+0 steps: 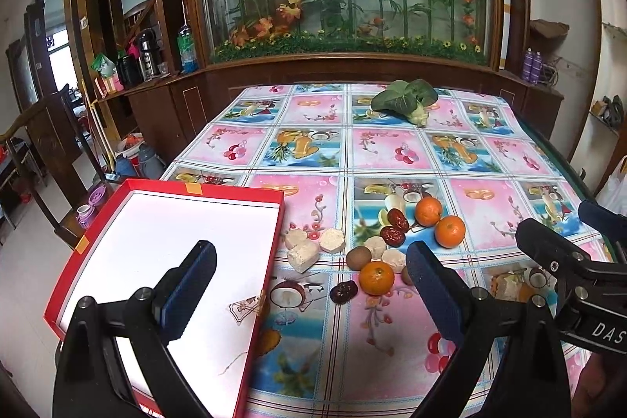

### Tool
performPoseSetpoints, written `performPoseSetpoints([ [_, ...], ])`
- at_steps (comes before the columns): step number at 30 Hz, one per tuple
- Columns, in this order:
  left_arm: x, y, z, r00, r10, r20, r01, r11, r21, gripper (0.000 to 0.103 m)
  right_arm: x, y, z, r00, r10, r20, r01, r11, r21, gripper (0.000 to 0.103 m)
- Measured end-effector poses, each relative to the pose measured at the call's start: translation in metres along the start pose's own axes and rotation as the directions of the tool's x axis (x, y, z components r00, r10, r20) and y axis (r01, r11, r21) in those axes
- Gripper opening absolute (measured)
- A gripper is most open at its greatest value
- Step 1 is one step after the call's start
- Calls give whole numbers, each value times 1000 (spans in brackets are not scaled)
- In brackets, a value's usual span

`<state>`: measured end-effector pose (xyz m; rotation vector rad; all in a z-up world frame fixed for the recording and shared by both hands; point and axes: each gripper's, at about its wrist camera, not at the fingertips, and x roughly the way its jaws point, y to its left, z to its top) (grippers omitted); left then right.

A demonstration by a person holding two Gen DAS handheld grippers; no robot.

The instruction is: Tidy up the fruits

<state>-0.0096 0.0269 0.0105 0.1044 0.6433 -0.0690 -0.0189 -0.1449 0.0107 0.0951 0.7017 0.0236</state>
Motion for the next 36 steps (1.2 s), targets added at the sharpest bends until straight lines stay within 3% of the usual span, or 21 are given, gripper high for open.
performPoseSetpoints([
  [29,3,0,-4,1000,-4,-9,4,1000,0,98,2,3,-2,1000,-2,-2,2,1000,-11,103],
  [32,10,2,-2,1000,6,-18,-5,1000,29,98,8,4,-3,1000,-1,-20,0,999,-34,103],
  [36,33,17,9,996,69,-50,-65,994,86,98,34,3,-3,996,22,-82,-29,995,-91,103],
])
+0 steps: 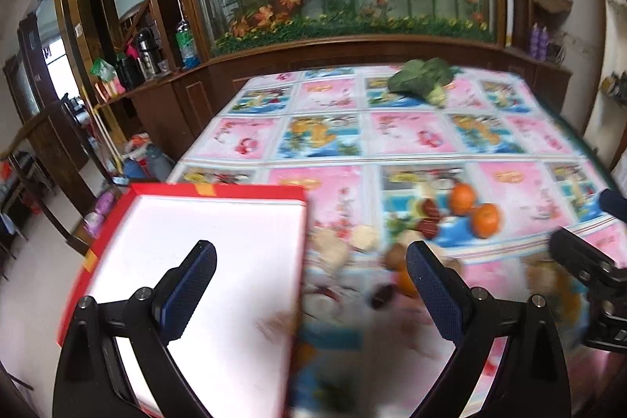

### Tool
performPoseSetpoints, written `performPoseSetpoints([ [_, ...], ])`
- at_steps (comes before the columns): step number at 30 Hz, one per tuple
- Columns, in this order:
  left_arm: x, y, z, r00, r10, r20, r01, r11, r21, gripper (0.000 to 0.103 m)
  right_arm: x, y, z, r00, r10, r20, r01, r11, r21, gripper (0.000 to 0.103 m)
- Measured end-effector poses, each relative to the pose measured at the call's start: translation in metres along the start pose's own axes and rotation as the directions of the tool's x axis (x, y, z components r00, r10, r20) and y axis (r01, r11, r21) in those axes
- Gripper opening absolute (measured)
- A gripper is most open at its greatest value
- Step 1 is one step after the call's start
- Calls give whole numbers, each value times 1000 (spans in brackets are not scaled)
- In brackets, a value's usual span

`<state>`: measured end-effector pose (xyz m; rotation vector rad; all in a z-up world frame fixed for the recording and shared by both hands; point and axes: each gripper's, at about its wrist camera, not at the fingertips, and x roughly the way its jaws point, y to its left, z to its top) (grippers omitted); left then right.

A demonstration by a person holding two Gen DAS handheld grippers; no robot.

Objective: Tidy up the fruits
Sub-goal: 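Grasp an orange with the left tool while the right tool grasps another orange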

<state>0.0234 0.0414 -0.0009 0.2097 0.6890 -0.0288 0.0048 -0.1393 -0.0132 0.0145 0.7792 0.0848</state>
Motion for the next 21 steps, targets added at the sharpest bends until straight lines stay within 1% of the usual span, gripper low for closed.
performPoseSetpoints([
  [2,14,6,10,999,39,-21,-38,998,59,98,19,-1,2,998,29,-51,-30,999,-20,103],
  [3,19,8,12,999,36,-16,-35,997,62,98,30,-1,4,996,41,-74,-44,999,-28,103],
  [5,27,9,20,999,29,-26,-26,995,97,98,46,-3,7,995,47,-92,-50,998,-24,103],
  [7,31,7,26,1000,8,-28,-4,991,135,98,61,-7,12,990,80,-117,-81,997,-1,95],
  [9,35,2,32,999,-32,-23,36,983,180,98,80,-11,15,981,109,-158,-105,994,32,78],
  [10,37,0,36,999,-43,-31,49,978,203,98,86,-12,16,979,111,-171,-106,994,39,75],
  [12,41,-4,43,996,-77,-33,82,970,229,98,93,-14,15,975,116,-188,-109,993,47,65],
  [14,45,-11,48,991,-128,-41,134,959,250,98,102,-16,12,968,143,-209,-134,989,56,62],
  [15,47,-16,50,988,-150,-46,157,952,264,98,105,-16,10,964,153,-218,-144,988,55,56],
  [16,49,-24,51,983,-177,-52,184,942,282,98,108,-16,8,959,158,-234,-151,987,50,53],
  [17,52,-29,51,978,-197,-64,207,934,293,98,107,-14,7,963,158,-220,-155,987,30,51],
  [18,55,-35,52,973,-216,-74,229,925,304,98,106,-15,8,958,183,-222,-181,983,31,37],
  [19,59,-42,53,968,-233,-87,249,915,316,97,105,-20,8,949,228,-219,-219,974,63,36],
  [20,63,-49,53,963,-250,-99,269,905,329,97,105,-25,8,946,243,-216,-228,969,91,36],
  [21,67,-55,54,959,-259,-111,282,898,339,96,105,-30,9,947,241,-212,-223,969,108,36],
])
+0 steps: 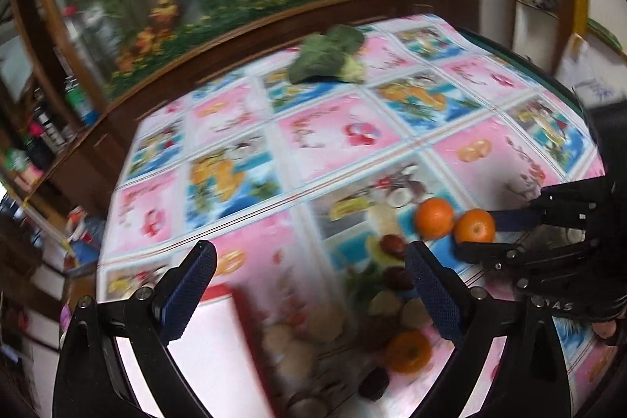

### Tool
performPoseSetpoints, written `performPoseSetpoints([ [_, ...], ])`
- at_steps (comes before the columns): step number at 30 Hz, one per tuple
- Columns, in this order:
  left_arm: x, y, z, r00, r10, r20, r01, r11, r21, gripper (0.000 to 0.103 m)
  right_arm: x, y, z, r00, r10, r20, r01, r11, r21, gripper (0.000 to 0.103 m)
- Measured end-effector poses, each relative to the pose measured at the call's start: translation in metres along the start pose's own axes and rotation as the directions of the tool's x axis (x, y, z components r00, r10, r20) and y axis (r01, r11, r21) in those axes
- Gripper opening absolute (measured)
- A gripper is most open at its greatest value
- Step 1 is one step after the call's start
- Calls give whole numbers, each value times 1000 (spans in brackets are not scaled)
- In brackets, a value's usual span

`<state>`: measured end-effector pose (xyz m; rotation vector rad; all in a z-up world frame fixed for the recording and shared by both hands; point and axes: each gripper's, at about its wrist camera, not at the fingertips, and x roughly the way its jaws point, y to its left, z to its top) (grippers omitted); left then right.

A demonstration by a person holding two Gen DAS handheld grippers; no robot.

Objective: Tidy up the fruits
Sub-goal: 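Grasp an orange with the left tool while the right tool grasps another orange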

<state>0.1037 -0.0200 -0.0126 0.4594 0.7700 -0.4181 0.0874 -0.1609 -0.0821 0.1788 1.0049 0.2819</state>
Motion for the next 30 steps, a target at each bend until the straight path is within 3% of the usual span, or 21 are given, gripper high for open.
performPoseSetpoints([
  [2,10,-8,5,999,-42,-18,42,999,16,96,-6,-15,2,999,-34,20,34,999,41,36],
  [5,21,-21,14,994,-99,-40,100,994,39,95,-24,-45,6,997,-9,73,-3,987,158,36],
  [8,31,-39,20,989,-134,-56,138,987,87,91,-42,-59,10,989,-52,140,23,978,206,36],
  [14,52,-67,22,975,-180,-129,199,968,154,60,-49,-61,14,986,-46,159,9,973,230,36],
  [16,60,-69,21,970,-192,-149,214,965,149,41,-49,-62,13,987,-34,157,-3,972,234,36],
  [18,66,-69,19,958,-232,-169,254,959,127,33,-50,-64,12,987,-30,158,-8,972,234,36],
  [24,54,-60,13,958,-251,-137,263,962,78,32,-54,-54,9,978,-15,210,-25,982,187,36],
  [30,-15,-11,-10,980,-196,-14,194,977,-92,32,-59,-5,3,964,56,261,-74,995,59,36],
])
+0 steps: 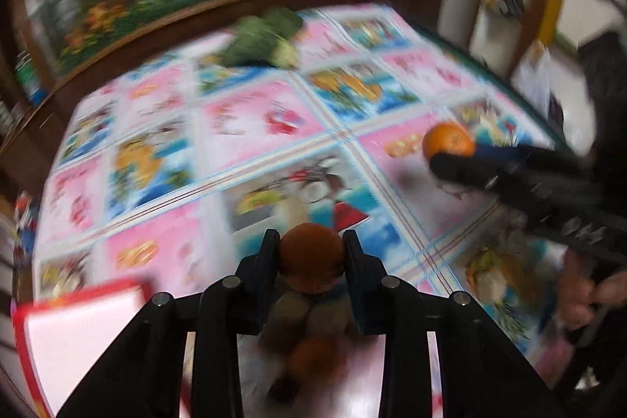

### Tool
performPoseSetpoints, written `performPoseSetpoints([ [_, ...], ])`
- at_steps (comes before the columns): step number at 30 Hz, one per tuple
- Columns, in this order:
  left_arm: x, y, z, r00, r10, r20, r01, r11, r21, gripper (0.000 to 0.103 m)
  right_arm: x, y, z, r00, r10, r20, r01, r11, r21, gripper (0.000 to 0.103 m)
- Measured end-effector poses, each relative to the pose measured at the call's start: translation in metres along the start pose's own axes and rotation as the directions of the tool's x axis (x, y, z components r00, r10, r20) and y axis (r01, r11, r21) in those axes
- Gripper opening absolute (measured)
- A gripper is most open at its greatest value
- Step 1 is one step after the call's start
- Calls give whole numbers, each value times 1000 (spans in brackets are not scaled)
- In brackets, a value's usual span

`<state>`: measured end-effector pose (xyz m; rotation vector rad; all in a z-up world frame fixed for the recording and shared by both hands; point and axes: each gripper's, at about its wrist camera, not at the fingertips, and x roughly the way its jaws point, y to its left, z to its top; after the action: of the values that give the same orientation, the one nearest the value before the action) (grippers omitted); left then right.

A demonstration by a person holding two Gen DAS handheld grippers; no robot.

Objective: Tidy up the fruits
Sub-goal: 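Grasp an orange with the left tool while the right tool grasps another orange, then lower both oranges into the red-rimmed white tray and open both tools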

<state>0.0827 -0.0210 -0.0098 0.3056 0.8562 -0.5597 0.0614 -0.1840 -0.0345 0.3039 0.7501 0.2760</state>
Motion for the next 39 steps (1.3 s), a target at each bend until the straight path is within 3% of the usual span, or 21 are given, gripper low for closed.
performPoseSetpoints([
  [5,-63,41,-40,984,165,62,-155,978,-143,32,10,71,-17,995,93,-37,-96,990,-99,36],
  [9,-93,77,-86,951,308,24,-292,920,-262,32,25,129,-31,979,176,-102,-191,969,-158,36],
  [16,-102,120,-157,919,385,-91,-388,834,-393,32,57,222,-71,926,270,-265,-329,920,-213,37],
  [19,-103,127,-169,905,412,-105,-418,813,-405,32,72,242,-88,906,266,-330,-348,912,-220,37],
  [26,-100,141,-188,888,430,-163,-457,784,-421,33,101,256,-106,889,189,-418,-302,927,-223,37],
  [29,-98,142,-193,886,425,-185,-462,776,-429,33,100,260,-107,896,163,-413,-284,926,-249,38],
  [31,-98,143,-195,879,435,-197,-476,763,-437,41,101,259,-107,894,157,-420,-282,925,-254,43],
  [32,-100,143,-195,872,446,-199,-487,756,-438,44,100,257,-106,895,144,-421,-271,927,-259,51],
  [35,-108,140,-193,859,478,-185,-507,741,-440,50,83,249,-100,910,177,-376,-282,928,-245,54],
  [39,-118,127,-184,868,477,-135,-485,761,-431,56,54,223,-86,931,218,-293,-286,934,-215,58],
])
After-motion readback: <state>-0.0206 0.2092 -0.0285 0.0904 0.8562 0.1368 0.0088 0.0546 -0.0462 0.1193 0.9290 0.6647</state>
